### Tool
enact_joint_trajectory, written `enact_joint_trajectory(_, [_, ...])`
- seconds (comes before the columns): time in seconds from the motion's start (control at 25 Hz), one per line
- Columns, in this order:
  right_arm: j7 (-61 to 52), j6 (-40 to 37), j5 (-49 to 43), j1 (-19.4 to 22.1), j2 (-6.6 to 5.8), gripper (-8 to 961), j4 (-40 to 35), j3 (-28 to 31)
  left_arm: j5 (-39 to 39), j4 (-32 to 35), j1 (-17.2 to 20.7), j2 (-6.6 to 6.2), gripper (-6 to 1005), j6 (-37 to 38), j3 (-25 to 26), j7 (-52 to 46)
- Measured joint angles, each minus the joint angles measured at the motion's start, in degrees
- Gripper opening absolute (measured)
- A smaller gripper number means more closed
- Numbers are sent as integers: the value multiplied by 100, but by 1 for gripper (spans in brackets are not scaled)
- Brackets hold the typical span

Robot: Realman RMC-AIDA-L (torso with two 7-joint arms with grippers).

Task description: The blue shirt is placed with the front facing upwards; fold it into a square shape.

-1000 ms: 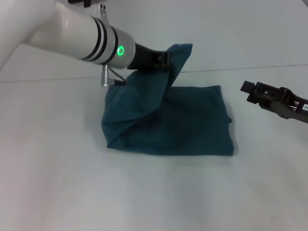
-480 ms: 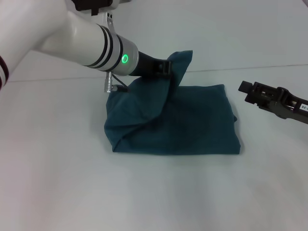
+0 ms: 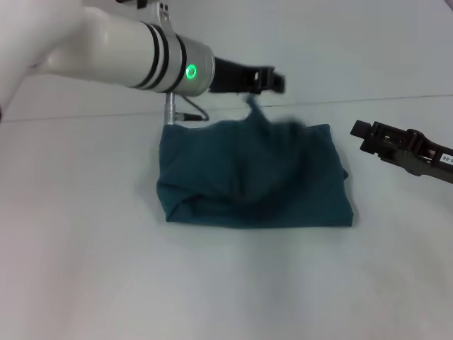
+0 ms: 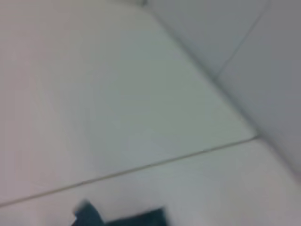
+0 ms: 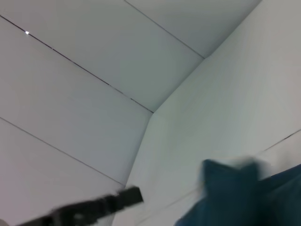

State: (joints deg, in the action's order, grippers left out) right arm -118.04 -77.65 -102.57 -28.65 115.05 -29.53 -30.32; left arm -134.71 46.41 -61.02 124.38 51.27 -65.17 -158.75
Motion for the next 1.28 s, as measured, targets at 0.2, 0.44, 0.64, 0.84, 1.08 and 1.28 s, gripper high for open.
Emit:
enact_joint_trajectory(0.2, [4,8,0,35,-16,697,0,0,1382,652,675,-38,349,123,37,629])
enact_joint_trajectory(0.44, [7,7,0,42,-28,697,0,-1,1592,1313,1418,-52,600,439,555,601])
enact_joint_trajectory(0.64, [-78,-21,-143,-11,-83,697,-1,-33,1714,1385,1825,-132,747,1269,1450,630])
enact_joint_trajectory(0.84, [-626,-101,-578,-209,-308,697,-70,-332,1837,1358,2202,-410,745,2320,1947,689])
enact_joint_trajectory(1.08, [-1457,-394,-1379,-609,-637,697,-103,-567,1648,1013,2444,-669,735,3786,3109,1272])
enact_joint_trajectory(1.28, [-2299,-838,-2239,-984,-741,697,-493,-587,1301,1007,2697,-688,736,4393,3543,1385])
